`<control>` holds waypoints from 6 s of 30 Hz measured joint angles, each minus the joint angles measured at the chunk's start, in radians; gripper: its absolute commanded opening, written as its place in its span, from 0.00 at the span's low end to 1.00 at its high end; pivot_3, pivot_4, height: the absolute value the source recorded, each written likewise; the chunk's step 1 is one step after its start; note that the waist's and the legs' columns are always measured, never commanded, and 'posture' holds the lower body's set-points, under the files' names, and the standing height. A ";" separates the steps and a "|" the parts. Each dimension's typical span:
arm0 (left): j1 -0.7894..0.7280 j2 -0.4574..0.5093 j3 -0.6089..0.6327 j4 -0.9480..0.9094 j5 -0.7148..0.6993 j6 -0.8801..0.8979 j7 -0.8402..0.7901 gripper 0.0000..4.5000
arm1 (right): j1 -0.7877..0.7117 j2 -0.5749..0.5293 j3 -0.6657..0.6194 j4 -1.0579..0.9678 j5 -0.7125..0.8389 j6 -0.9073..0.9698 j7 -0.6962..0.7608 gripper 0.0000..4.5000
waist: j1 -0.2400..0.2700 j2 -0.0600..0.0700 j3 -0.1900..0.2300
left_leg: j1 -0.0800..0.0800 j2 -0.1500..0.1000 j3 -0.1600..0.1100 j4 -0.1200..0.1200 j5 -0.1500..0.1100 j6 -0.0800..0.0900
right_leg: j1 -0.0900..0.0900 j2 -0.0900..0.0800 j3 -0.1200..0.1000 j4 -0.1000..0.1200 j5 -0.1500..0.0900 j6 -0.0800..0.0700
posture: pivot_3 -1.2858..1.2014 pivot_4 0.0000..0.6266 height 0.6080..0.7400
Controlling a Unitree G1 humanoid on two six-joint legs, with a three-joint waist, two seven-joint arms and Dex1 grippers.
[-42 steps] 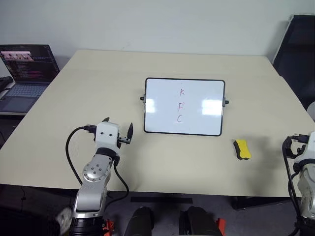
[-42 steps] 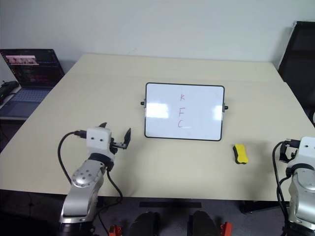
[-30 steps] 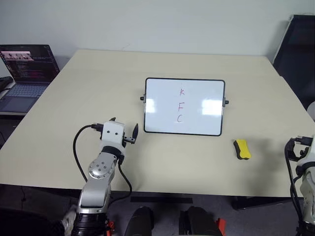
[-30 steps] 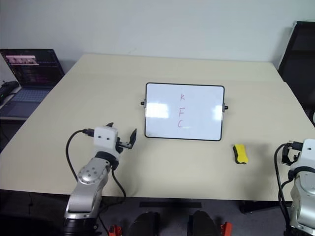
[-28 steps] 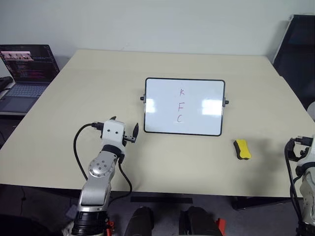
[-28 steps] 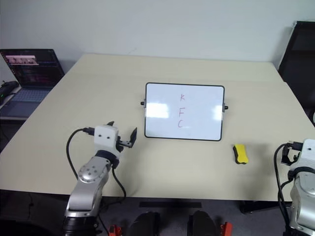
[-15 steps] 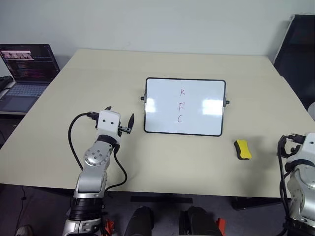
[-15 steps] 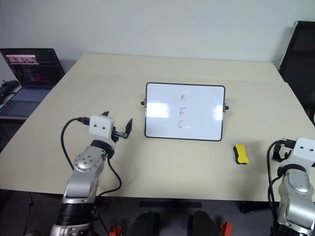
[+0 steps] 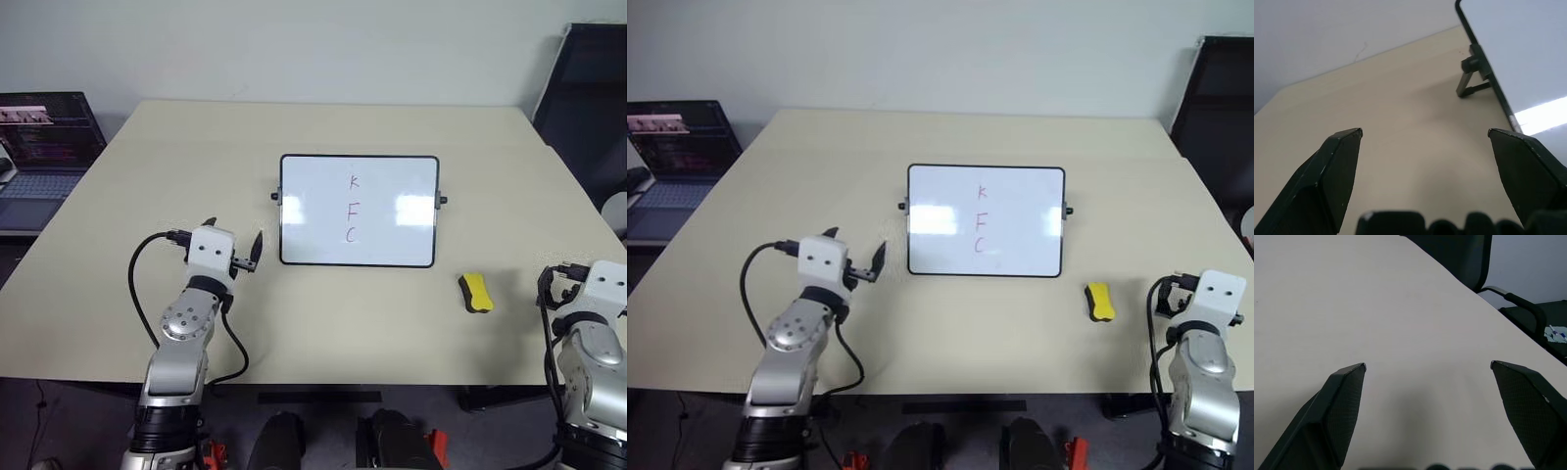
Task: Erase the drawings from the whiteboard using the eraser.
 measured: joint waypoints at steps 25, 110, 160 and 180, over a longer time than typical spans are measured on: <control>-0.293 0.082 -0.075 -0.068 -0.289 0.159 -0.371 1.00 | -0.134 -0.142 0.017 -0.183 0.115 0.451 0.094 0.99 | -0.001 -0.001 0.000 | 0.000 0.000 -0.001 0.001 0.000 0.000 | 0.001 0.001 -0.001 -0.001 0.002 -0.003 | 0.52 0.24 1.00; -0.253 0.020 -0.279 0.225 -0.059 -0.078 -0.442 1.00 | -0.672 -0.062 0.458 0.045 0.073 0.505 0.088 0.22 | -0.021 -0.001 0.001 | -0.004 0.002 -0.002 0.000 -0.002 0.000 | -0.004 0.003 0.000 0.000 0.002 -0.006 | 0.52 0.24 1.00; -0.180 0.046 -0.190 0.048 0.002 0.100 -0.210 1.00 | -0.942 0.057 0.760 0.615 -0.198 0.087 0.530 0.22 | -0.022 -0.003 -0.002 | -0.008 0.005 -0.003 0.003 -0.002 -0.001 | -0.012 0.004 0.000 0.003 0.009 -0.009 | 0.52 0.24 1.00; -0.228 0.015 -0.207 0.127 0.001 0.042 -0.209 1.00 | -0.937 0.016 0.720 0.526 -0.207 0.181 0.504 0.22 | -0.010 -0.003 -0.001 | -0.011 0.005 -0.003 0.002 -0.002 -0.001 | -0.014 0.004 0.000 0.002 0.009 -0.009 | 0.52 0.24 1.00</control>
